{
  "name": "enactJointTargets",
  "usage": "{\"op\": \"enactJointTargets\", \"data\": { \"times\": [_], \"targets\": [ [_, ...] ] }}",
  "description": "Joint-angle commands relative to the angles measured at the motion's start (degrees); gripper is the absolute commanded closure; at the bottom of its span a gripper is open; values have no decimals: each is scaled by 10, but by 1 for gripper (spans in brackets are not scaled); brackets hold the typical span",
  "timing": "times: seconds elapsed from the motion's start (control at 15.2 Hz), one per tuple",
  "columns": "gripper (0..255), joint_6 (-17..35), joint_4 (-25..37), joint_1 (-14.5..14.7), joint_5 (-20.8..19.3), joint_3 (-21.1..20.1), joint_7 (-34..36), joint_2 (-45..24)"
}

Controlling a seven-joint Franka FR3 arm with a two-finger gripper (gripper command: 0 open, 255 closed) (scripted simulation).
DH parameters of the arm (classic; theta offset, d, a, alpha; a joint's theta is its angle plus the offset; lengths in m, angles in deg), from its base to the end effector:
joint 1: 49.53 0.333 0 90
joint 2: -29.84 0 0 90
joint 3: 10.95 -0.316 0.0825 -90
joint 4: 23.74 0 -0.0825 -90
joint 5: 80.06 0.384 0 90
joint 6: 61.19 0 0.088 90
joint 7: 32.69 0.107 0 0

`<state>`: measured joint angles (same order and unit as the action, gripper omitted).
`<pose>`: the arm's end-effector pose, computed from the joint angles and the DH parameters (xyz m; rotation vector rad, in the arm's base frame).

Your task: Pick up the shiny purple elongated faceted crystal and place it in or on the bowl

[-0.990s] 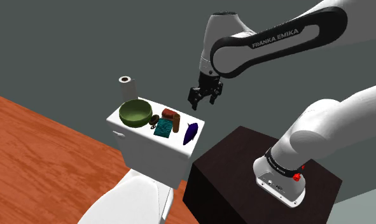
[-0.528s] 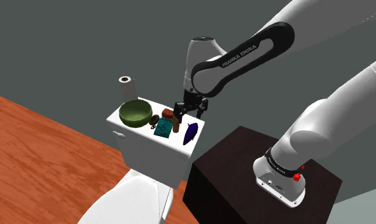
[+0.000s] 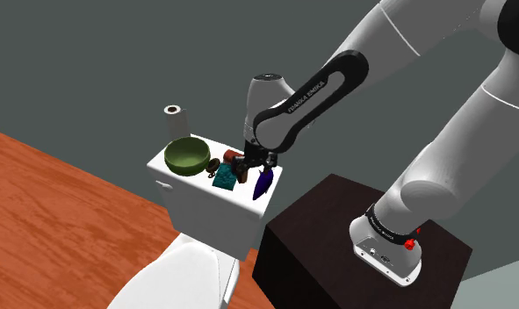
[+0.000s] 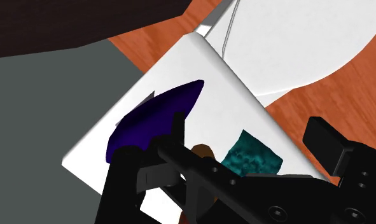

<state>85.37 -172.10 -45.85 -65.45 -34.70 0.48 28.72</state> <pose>0.3892 0.1986 0.2475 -3.0004 0.4791 0.1751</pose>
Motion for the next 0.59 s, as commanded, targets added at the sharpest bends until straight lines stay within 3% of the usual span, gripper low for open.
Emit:
{"op": "enactJointTargets", "data": {
  "times": [0.0,0.53],
  "targets": [
    [0,20,-1,1,-7,0,5,-20],
    [0,35,-2,3,-12,0,8,-33]
  ]
}}
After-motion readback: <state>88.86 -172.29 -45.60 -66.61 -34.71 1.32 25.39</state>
